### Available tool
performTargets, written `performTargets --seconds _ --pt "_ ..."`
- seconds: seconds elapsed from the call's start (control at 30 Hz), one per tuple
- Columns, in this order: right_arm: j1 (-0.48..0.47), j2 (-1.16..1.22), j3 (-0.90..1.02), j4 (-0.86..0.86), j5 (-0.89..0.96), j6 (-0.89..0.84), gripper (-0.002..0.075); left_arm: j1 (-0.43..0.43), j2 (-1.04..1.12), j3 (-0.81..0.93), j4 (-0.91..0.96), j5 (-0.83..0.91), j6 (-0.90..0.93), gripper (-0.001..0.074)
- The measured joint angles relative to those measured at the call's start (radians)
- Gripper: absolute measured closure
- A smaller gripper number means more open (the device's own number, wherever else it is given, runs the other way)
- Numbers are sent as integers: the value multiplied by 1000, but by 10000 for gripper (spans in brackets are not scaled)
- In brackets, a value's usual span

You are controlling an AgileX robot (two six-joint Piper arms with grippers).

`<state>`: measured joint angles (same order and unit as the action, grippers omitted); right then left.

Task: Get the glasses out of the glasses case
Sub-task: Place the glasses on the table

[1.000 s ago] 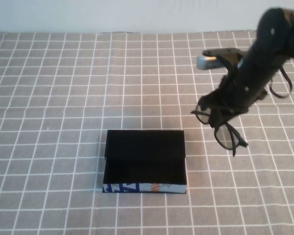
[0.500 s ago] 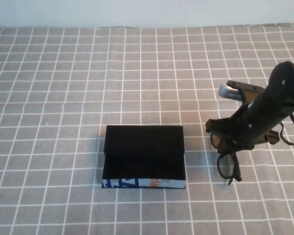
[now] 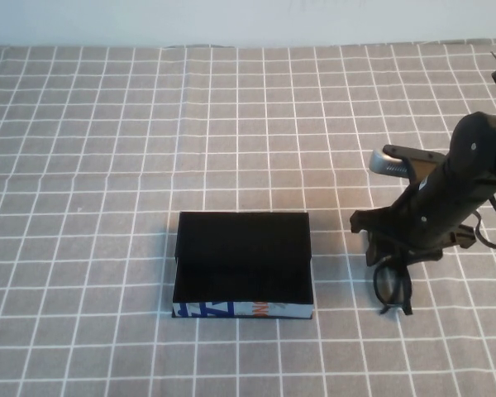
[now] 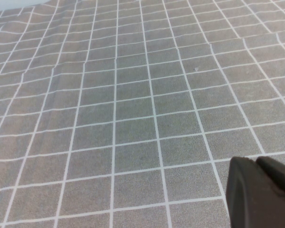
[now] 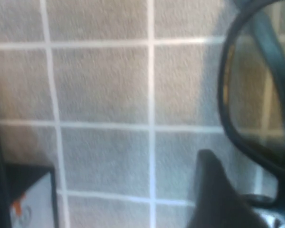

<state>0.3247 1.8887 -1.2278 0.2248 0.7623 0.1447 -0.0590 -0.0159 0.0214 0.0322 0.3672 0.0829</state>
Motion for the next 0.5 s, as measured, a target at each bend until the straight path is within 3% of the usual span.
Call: performTargets --seconds 0.2,0.5 --pt "0 -65 0 -49 55 2 412 0 0 0 0 0 0 739" --pt "0 -254 4 -66 235 6 438 0 0 0 0 0 0 739"
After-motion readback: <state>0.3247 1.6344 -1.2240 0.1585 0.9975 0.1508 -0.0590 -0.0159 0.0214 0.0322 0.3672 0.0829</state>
